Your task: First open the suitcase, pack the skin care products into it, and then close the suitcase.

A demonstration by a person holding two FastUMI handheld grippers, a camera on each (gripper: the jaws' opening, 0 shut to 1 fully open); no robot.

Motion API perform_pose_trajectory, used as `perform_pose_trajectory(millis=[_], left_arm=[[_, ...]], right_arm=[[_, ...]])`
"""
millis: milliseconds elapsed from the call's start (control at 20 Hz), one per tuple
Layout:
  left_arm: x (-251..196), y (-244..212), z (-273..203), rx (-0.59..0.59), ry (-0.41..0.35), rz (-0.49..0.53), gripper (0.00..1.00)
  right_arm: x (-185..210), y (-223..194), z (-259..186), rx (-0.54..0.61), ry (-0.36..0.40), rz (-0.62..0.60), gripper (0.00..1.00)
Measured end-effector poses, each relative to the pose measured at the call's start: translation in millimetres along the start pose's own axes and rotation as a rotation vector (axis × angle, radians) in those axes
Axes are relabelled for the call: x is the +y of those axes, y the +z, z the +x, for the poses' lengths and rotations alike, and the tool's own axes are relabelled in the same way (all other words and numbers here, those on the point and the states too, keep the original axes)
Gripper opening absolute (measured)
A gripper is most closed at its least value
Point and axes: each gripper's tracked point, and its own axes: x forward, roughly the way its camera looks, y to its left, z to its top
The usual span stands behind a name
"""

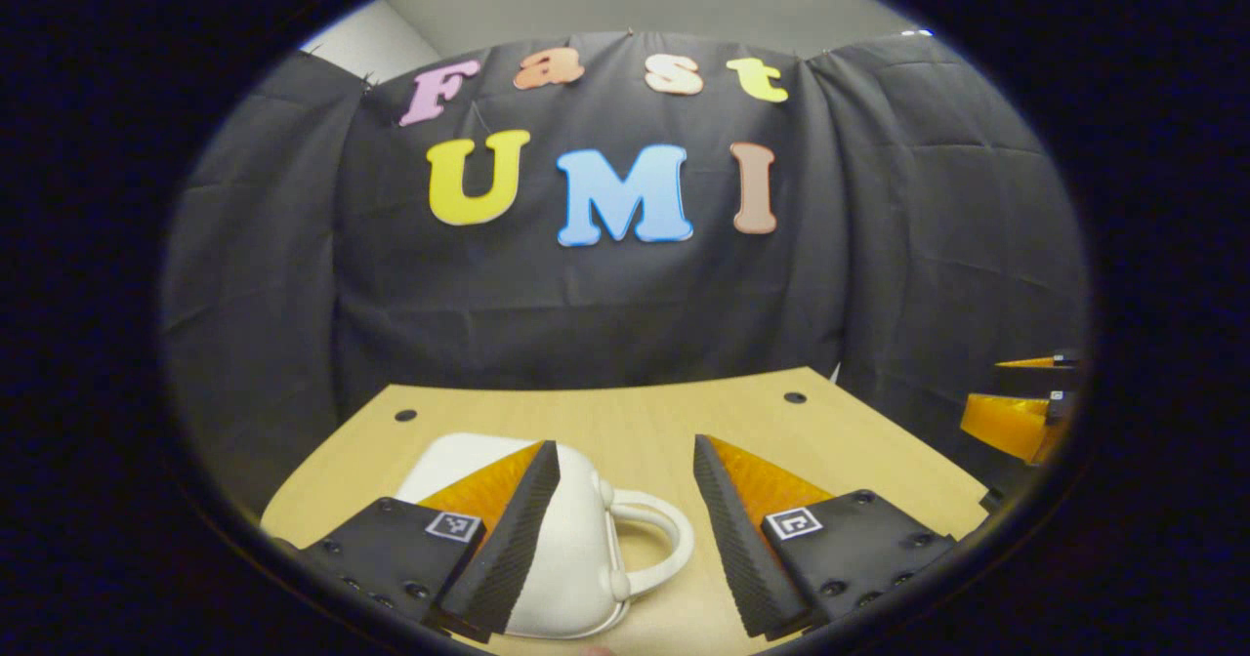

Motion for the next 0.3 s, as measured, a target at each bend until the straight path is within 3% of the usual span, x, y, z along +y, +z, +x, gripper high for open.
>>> perform_pose_trajectory(millis=[100,300], left_arm=[[-11.6,16.0,-17.2,-0.055,0.000,-0.018,0.96],[-35.6,26.2,-30.9,-0.119,0.049,-0.003,0.97]], right_arm=[[-4.0,9.3,-2.4,-0.056,-0.011,0.002,0.94],[-28.4,13.8,-5.3,-0.116,-0.015,0.025,0.96]])
